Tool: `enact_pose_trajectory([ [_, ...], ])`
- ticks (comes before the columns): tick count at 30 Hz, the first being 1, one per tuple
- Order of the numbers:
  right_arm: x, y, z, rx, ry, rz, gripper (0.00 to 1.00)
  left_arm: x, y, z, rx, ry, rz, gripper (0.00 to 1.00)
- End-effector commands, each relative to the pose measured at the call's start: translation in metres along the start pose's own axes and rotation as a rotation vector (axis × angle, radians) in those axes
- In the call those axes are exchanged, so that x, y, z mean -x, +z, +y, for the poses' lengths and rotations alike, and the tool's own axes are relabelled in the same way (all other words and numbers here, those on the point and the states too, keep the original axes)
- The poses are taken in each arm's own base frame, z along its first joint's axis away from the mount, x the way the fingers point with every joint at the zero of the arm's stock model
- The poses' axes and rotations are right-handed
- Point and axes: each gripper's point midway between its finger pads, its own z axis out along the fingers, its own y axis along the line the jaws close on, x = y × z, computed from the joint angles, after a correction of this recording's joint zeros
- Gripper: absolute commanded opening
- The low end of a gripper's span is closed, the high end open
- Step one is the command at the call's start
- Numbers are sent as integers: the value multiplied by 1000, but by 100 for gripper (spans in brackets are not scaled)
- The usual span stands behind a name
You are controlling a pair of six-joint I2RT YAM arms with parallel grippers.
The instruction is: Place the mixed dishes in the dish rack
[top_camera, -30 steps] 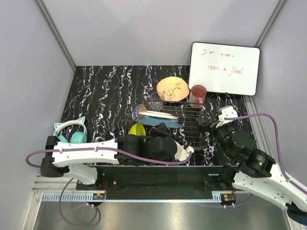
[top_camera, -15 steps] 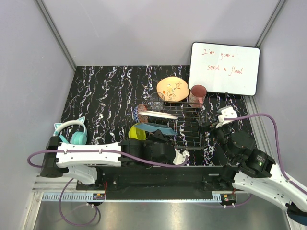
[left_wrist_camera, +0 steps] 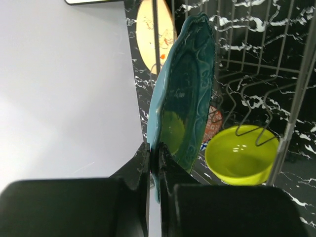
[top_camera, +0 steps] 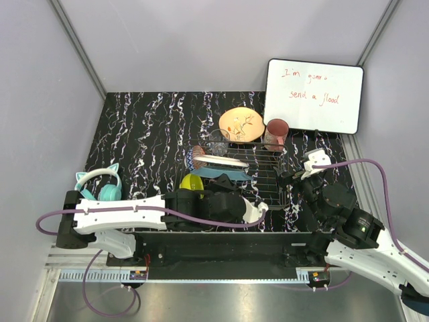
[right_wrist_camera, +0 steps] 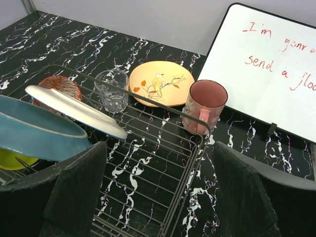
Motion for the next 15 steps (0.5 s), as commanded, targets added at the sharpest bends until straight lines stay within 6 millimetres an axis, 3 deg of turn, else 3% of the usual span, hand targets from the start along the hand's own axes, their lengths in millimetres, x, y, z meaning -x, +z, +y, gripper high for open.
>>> enact_pose_trajectory([
  [1, 4, 1, 4, 15, 19, -15, 94, 3, -19, 55, 183, -101, 1, 0],
  [15, 2, 0, 4, 22, 15, -15, 94, -13, 2, 25, 144, -56, 19, 0],
])
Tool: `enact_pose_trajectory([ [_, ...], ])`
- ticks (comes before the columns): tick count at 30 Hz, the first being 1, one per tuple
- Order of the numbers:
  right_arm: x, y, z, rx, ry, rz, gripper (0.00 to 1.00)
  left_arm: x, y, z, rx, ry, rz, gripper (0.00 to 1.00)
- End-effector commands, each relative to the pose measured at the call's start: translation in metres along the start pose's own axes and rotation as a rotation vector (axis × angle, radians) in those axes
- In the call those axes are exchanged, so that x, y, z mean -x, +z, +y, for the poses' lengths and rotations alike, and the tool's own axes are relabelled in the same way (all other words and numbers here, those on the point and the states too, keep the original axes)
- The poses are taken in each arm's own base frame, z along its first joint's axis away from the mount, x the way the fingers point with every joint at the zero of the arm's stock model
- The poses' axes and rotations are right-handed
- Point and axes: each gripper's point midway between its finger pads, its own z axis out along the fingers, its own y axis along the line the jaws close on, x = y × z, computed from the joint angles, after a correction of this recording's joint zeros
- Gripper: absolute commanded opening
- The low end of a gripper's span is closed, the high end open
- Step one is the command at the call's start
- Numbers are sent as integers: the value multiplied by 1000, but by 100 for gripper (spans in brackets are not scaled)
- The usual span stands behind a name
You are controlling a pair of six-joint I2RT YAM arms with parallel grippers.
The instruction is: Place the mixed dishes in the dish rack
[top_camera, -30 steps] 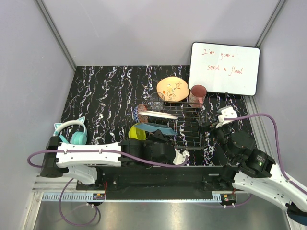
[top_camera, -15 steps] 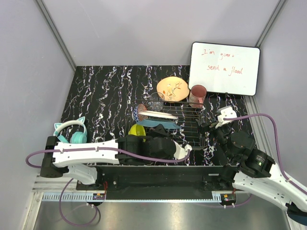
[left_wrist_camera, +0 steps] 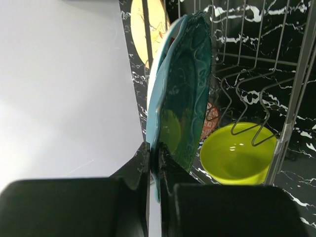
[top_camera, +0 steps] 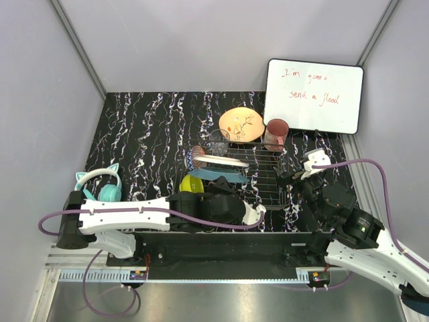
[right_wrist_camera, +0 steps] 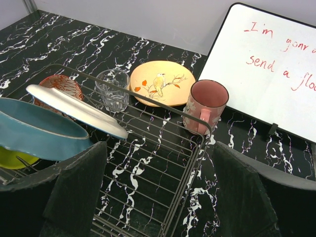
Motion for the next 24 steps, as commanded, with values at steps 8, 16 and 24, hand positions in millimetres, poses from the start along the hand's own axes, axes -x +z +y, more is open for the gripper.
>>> enact_pose_trajectory([
  [8, 4, 0, 5, 26, 20, -19, 94, -3, -4, 35, 143, -84, -19, 0],
  [16, 4, 0, 5, 26, 20, -17, 94, -2, 7, 18, 120, -69, -31, 0],
  [24, 2, 0, 4, 20, 17, -14, 94, -6, 16, 4, 91, -65, -15, 0],
])
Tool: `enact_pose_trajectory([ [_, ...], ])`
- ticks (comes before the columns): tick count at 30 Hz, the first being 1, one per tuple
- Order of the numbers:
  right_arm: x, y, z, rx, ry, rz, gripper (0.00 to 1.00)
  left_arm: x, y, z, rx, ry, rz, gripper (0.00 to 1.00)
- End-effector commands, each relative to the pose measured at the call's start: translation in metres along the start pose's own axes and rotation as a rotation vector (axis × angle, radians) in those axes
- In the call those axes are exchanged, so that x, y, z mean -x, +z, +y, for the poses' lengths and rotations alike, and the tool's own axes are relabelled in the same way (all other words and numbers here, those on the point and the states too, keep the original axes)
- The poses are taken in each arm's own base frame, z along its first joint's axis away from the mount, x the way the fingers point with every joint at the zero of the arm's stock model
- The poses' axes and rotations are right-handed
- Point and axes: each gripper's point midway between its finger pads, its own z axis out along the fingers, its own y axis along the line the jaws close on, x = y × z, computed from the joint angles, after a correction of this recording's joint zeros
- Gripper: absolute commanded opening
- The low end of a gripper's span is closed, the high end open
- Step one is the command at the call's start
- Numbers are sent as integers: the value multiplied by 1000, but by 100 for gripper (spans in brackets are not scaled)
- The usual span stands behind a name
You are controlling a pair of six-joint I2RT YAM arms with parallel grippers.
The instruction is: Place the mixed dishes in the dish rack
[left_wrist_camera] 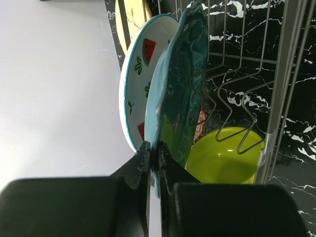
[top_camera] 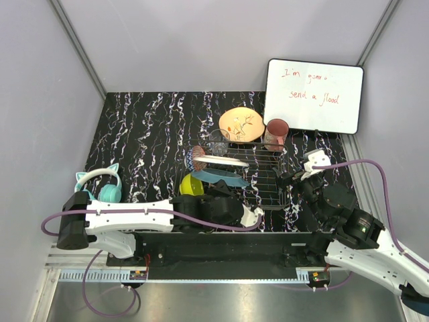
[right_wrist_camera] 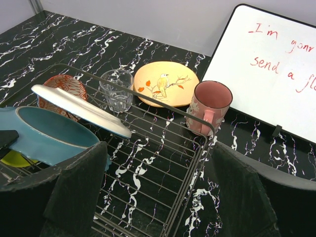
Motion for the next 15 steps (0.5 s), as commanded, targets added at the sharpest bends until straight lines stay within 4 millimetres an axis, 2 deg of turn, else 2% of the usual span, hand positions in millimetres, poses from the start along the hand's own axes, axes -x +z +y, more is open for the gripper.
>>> enact_pose_trajectory([
  [1, 2, 1, 1, -1, 12, -8, 94, 2, -8, 32, 115, -87, -16, 0],
  [6, 1, 1, 0, -2, 12, -8, 95, -5, 3, 25, 98, -91, 18, 0],
  [8, 2, 1, 0, -2, 15, -11, 95, -7, 8, 21, 80, -103, 32, 7],
  [12, 2, 0, 1, -1, 18, -11, 95, -20, 21, 19, 40, -147, 87, 8],
  [14, 2, 0, 1, -1, 18, -8, 95, -19, 24, 20, 20, -164, 85, 9],
  [15, 2, 1, 1, 1, 20, -8, 95, -21, 26, 21, 18, -164, 90, 12],
])
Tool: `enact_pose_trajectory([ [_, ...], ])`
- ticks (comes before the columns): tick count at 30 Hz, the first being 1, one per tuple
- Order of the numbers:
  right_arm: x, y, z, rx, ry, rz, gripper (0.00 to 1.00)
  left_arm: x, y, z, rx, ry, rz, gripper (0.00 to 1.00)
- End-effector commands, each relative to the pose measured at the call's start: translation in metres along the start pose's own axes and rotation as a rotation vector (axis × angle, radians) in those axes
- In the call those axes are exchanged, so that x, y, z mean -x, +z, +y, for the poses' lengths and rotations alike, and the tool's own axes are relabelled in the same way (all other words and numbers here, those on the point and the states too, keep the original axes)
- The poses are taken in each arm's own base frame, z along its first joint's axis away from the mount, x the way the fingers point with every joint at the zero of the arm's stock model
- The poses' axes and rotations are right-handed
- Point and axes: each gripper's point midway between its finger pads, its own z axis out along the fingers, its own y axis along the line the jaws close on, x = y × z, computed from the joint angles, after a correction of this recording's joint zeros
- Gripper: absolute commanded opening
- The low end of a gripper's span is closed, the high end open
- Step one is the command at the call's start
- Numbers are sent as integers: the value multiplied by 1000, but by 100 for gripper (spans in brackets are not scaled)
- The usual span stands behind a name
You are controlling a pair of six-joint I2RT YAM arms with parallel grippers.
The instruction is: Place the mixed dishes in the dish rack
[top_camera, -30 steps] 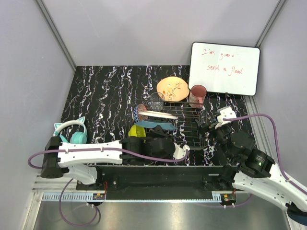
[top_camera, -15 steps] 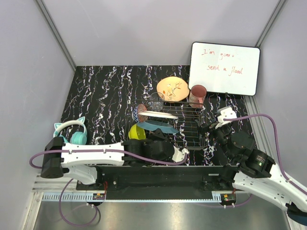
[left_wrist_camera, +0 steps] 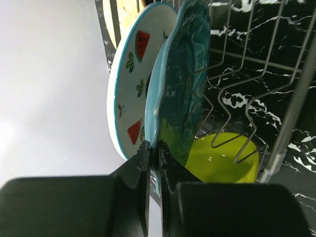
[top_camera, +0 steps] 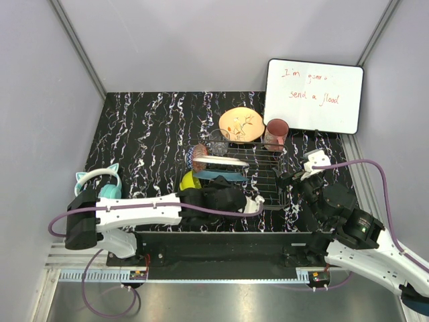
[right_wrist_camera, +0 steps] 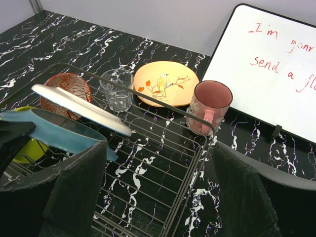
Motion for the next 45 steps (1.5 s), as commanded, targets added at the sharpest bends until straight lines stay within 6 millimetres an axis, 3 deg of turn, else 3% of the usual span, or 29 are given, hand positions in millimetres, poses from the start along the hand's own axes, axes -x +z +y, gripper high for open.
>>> enact_pose_trajectory([
  [1, 1, 1, 1, 1, 20, -6, 95, -4, 1, 27, 43, -78, 26, 16],
  [2, 1, 1, 1, 1, 21, -8, 95, -4, 3, 26, 39, -66, 32, 22],
  [3, 1, 1, 2, 1, 18, -5, 95, -6, 5, 27, 41, -70, 38, 41],
  [6, 0, 2, 2, -1, 15, -1, 95, -7, 4, 32, 51, -81, 42, 69],
  [7, 0, 2, 2, -1, 14, 0, 95, -7, 2, 35, 58, -86, 41, 93],
  [8, 1, 2, 1, -1, 17, -4, 95, -7, 1, 37, 63, -89, 37, 99],
  [15, -1, 3, 4, 5, 8, 6, 95, -5, -16, 62, 108, -132, 19, 99],
  [21, 9, 8, 2, -14, -12, 6, 100, -7, -56, 107, 155, -189, -27, 99],
  [22, 14, 9, 0, -31, -17, 3, 100, -5, -71, 124, 172, -219, -65, 99],
  [23, 12, 17, 3, -46, -51, 29, 100, -7, -78, 130, 175, -212, -68, 99],
  [24, 25, 21, 2, -63, -47, 20, 100, -8, -86, 141, 196, -219, -80, 99],
  [26, 26, 41, 7, -113, -88, 76, 100, -16, -106, 174, 252, -294, -106, 99],
  [27, 49, 48, 5, -137, -61, 55, 100, -21, -111, 185, 265, -330, -109, 99],
  [28, 54, 56, 8, -142, -59, 66, 100, -30, -117, 208, 295, -420, -118, 99],
  [29, 50, 74, 17, -143, -62, 104, 100, -38, -117, 214, 290, -449, -102, 99],
  [30, 72, 83, 12, -153, -26, 74, 100, -45, -117, 221, 294, -492, -95, 99],
  [32, 77, 111, 20, -120, 13, 81, 100, -70, -108, 235, 277, -619, -64, 99],
  [33, 95, 120, 15, -130, 49, 48, 100, -73, -100, 234, 246, -648, -72, 99],
  [34, 100, 135, -3, -158, 69, 39, 99, -96, -89, 235, 251, -707, -21, 99],
  [35, 87, 158, -3, -163, 121, 75, 100, -105, -81, 233, 239, -734, -8, 99],
  [36, 103, 171, -5, -134, 163, 52, 100, -107, -67, 228, 192, -760, -21, 99],
  [37, 101, 186, -21, -167, 202, 57, 100, -130, -55, 228, 194, -839, 25, 99],
  [38, 82, 212, -21, -170, 195, 102, 100, -139, -46, 226, 179, -876, 42, 99],
  [39, 94, 226, -23, -166, 204, 80, 100, -143, -24, 220, 125, -910, 54, 99],
  [40, 89, 240, -25, -163, 198, 96, 100, -164, -18, 227, 143, -987, 82, 99],
  [42, 76, 277, -22, -163, 185, 131, 99, -174, 11, 232, 93, -1084, 78, 99],
  [43, 70, 288, -22, -162, 169, 147, 100, -193, 19, 233, 81, -1134, 110, 99],
  [44, 59, 312, -21, -164, 165, 169, 100, -200, 28, 235, 67, -1166, 117, 99],
  [45, 48, 322, -22, -163, 164, 199, 100, -197, 48, 242, 20, -1199, 83, 99],
])
